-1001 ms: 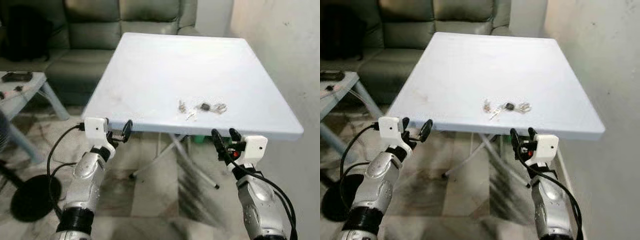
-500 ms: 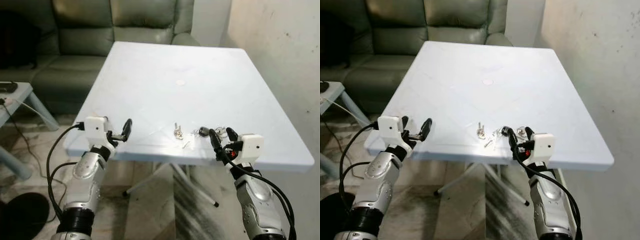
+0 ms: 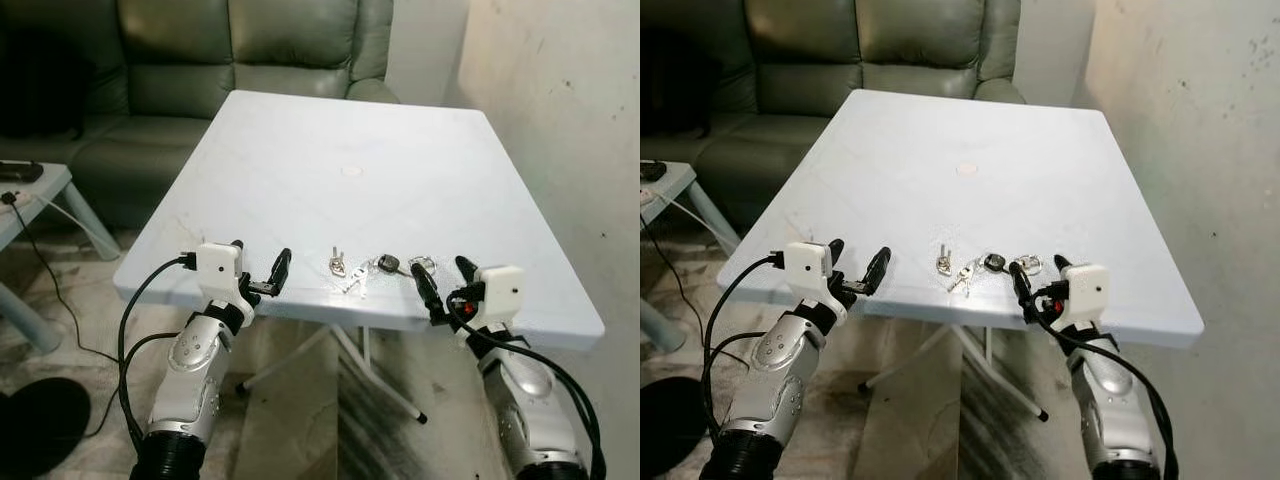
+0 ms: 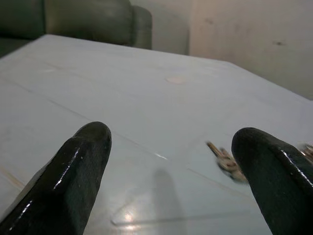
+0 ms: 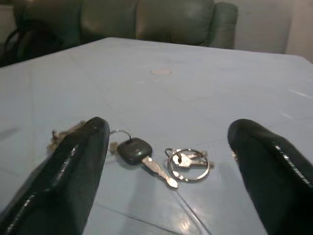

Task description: Hang keys on a hook

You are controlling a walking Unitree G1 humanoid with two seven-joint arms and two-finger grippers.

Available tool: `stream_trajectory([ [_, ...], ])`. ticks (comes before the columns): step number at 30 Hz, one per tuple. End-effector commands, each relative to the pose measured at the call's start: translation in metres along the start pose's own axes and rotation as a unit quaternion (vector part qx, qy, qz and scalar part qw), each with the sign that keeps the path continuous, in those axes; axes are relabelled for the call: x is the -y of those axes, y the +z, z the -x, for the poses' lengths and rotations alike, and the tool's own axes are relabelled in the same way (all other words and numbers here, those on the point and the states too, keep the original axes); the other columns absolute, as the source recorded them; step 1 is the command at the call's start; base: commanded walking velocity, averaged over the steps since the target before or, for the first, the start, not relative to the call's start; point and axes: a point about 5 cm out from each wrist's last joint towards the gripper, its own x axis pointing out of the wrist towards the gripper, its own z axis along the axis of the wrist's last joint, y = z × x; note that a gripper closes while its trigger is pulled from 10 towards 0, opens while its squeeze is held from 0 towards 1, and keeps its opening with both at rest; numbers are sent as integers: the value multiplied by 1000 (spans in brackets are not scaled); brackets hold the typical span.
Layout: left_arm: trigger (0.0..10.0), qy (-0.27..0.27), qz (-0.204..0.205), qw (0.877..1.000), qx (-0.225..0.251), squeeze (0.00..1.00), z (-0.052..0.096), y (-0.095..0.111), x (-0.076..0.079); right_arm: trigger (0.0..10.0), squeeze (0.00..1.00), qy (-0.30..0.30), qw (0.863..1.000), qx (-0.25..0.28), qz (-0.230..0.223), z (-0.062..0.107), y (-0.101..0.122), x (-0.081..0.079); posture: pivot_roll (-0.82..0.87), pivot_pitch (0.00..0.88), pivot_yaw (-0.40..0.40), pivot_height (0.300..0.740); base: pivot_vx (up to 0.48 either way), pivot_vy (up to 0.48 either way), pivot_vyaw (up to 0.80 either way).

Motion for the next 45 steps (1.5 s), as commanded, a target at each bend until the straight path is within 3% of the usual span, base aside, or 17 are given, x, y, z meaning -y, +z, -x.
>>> stream_trajectory([
  [1, 10000, -12, -11, 1000, 12, 0, -1, 7, 3, 10000, 1000, 10, 1000, 3, 10, -4, 5, 2, -2, 65, -25, 740, 0, 0, 0],
  [21, 10000, -19, -9, 1000, 14, 0, 0, 7, 4, 10000, 1000, 15, 1000, -4, 10, -8, 9, 6, -12, 68, -26, 740, 0, 0, 0],
  [22, 10000, -22, -10, 1000, 15, 0, -1, 7, 5, 10000, 918, 17, 1000, -5, 10, -8, 9, 5, -13, 68, -26, 740, 0, 0, 0],
  [23, 10000, -26, -12, 999, 14, 0, -1, 7, 6, 10000, 706, 18, 1000, -6, 11, -8, 9, 5, -13, 68, -26, 740, 0, 0, 0],
  [24, 10000, -30, -13, 999, 15, 0, 0, 7, 7, 10000, 0, 21, 1000, -8, 11, -8, 9, 4, -13, 69, -25, 740, 0, 0, 0],
  [34, 10000, -96, -43, 995, 2, 0, 11, -4, 28, 10000, 0, 62, 998, -4, 12, -16, 20, -6, -4, 72, -28, 740, 0, 0, 0],
  [40, 10000, -127, -50, 991, -3, 0, 18, -9, 44, 10000, 0, 82, 996, 9, 42, -30, 34, -10, 7, 71, -37, 740, 0, 0, 0],
  [44, 10000, -130, -50, 990, -3, 0, 18, -9, 47, 10000, 0, 95, 994, 9, 48, -34, 37, -10, 11, 72, -40, 740, 0, 0, 0],
  [45, 10000, -130, -49, 990, -4, 0, 19, -9, 47, 10000, 0, 94, 993, 3, 68, -37, 37, -8, 14, 73, -43, 740, 0, 0, 0],
])
